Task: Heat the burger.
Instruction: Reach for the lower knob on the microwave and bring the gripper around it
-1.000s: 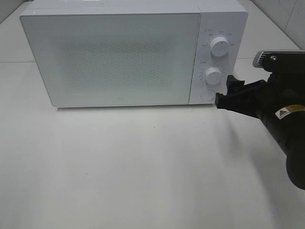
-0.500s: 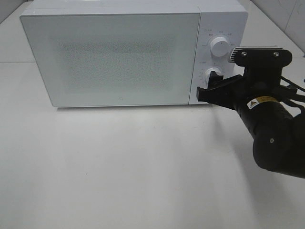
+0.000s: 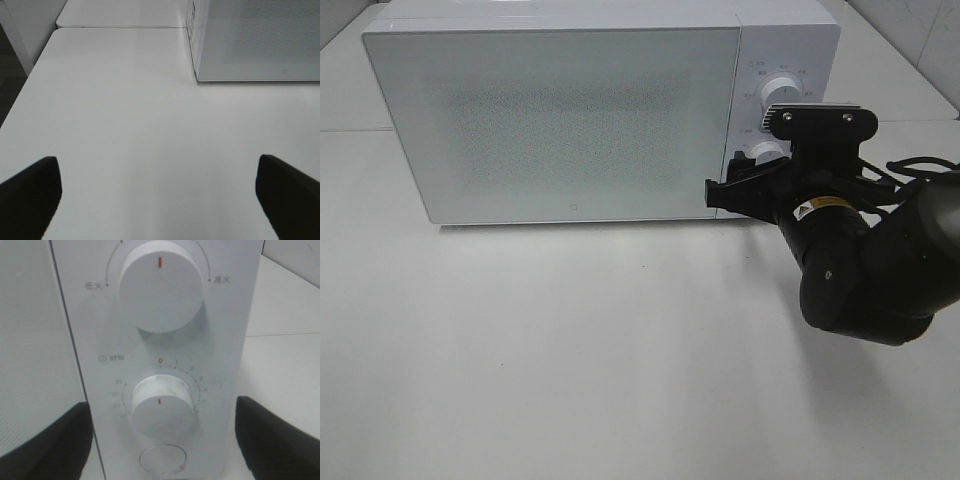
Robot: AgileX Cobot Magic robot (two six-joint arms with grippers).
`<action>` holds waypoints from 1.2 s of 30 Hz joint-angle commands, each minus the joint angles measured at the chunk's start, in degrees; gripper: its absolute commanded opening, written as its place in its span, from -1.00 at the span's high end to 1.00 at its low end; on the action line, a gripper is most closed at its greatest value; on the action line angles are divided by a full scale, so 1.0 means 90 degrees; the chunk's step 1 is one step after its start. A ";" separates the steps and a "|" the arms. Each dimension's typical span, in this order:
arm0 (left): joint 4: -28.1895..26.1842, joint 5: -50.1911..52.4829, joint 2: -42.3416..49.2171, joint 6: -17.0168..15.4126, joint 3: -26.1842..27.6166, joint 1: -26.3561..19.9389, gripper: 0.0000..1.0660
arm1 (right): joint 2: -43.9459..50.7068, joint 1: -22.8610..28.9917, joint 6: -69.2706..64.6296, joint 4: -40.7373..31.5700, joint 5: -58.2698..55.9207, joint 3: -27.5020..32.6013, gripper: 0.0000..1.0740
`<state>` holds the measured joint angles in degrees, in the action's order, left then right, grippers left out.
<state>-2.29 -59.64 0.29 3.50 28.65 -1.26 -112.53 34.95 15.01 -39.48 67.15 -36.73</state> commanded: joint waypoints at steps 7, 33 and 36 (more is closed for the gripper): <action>-0.0019 0.0019 0.0140 0.0000 -0.0013 -0.0013 -0.83 | -0.0229 -0.0318 -0.0051 0.0280 -0.0095 -0.0382 -0.41; -0.0019 0.0019 0.0134 0.0000 -0.0013 -0.0013 -0.83 | -0.0547 -0.0420 -0.0153 0.0376 -0.0121 -0.0777 -0.37; -0.0019 0.0019 0.0134 0.0000 -0.0013 -0.0013 -0.83 | -0.0439 -0.0420 -0.0140 0.0369 -0.0038 -0.0777 -0.37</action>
<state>-2.29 -59.64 0.29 3.50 28.65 -1.26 -117.40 31.63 13.69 -35.75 63.83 -42.40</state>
